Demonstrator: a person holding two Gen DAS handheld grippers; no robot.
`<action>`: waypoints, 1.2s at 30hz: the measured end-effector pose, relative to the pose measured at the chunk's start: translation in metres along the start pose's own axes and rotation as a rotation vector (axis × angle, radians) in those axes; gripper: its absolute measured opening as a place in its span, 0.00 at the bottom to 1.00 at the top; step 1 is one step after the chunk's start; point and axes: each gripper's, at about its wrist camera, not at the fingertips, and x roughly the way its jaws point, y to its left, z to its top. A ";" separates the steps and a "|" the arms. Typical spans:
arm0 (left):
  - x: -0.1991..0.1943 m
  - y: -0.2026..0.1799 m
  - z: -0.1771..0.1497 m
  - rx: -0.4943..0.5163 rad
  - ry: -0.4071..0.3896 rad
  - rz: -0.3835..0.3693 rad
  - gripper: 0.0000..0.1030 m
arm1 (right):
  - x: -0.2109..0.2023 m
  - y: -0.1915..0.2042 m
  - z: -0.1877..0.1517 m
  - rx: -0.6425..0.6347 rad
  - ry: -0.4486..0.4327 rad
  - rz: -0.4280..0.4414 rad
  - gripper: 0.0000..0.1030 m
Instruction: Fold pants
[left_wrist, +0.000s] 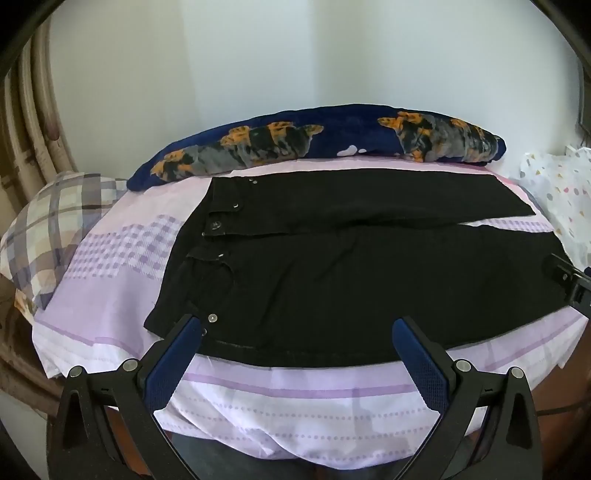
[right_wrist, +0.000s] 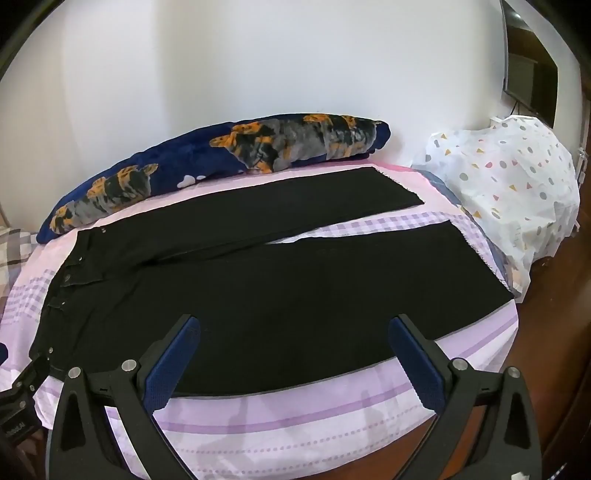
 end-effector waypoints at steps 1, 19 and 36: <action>0.000 0.000 -0.001 -0.001 0.003 0.002 0.99 | 0.000 0.000 0.001 0.001 0.001 0.003 0.99; 0.007 0.006 -0.008 -0.034 0.038 -0.006 0.99 | -0.002 0.009 0.002 -0.027 -0.007 0.013 0.99; 0.011 0.009 -0.010 -0.043 0.060 -0.008 0.99 | -0.002 0.014 0.001 -0.032 0.003 0.034 0.99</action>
